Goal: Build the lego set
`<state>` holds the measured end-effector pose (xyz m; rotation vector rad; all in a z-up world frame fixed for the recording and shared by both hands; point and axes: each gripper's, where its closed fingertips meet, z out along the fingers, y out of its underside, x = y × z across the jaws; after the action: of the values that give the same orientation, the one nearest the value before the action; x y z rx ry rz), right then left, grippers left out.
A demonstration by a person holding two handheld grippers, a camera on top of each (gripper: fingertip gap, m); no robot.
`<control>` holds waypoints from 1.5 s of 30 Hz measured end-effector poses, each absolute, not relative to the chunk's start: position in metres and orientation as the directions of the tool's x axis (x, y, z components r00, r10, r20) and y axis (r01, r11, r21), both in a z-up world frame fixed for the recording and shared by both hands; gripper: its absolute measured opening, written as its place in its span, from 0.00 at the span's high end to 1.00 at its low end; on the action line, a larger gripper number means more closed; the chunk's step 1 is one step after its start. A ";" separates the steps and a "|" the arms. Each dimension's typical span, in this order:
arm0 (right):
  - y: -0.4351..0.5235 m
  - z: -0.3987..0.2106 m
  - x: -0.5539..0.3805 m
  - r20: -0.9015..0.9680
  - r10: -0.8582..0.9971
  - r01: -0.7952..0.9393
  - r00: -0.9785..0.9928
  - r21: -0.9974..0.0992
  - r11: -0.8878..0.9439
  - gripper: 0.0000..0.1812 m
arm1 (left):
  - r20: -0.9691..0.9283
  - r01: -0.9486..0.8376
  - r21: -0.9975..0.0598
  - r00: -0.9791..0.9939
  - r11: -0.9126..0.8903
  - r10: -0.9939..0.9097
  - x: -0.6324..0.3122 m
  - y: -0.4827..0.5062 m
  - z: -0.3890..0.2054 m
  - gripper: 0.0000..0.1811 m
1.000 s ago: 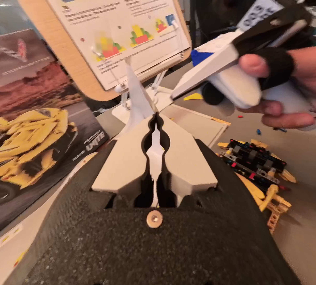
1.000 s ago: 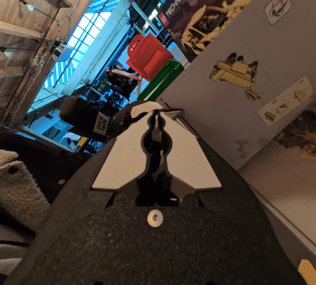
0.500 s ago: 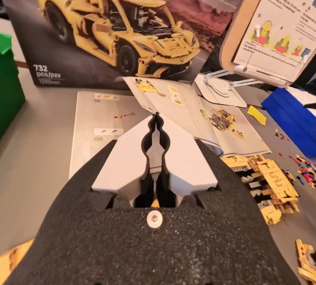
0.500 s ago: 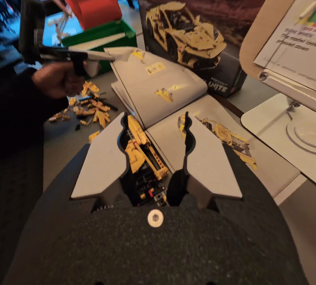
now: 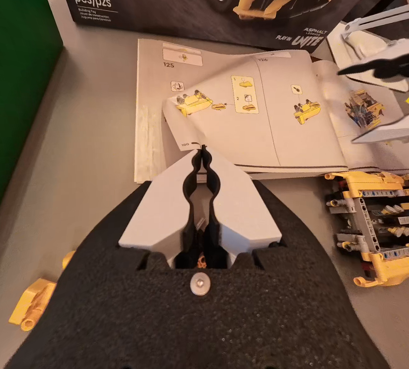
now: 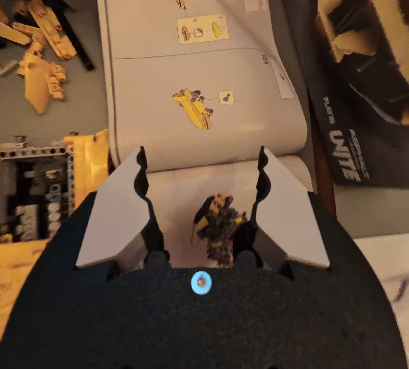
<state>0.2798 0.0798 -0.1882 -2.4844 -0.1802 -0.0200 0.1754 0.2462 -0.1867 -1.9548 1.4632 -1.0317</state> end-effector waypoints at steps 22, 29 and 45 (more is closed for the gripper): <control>0.106 -0.237 0.272 0.002 0.227 0.207 0.974 -0.422 -0.883 0.44 | 0.004 -0.700 -0.714 0.009 -0.009 -1.000 0.187 0.229 -0.211 1.00; 0.106 -0.237 0.272 0.001 0.224 0.199 0.975 -0.461 -0.865 0.44 | -0.005 -0.769 -0.639 0.039 -0.027 -0.999 0.178 0.246 -0.229 1.00; 0.094 -0.137 0.244 0.004 0.105 0.080 0.994 -0.677 -0.731 0.45 | 0.009 -0.597 -0.802 0.006 -0.011 -1.000 0.126 0.267 -0.141 0.87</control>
<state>0.2438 0.0941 -0.1368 -2.3943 -0.1285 0.0446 0.1264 0.2673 -0.1413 -1.6728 1.6558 -0.8418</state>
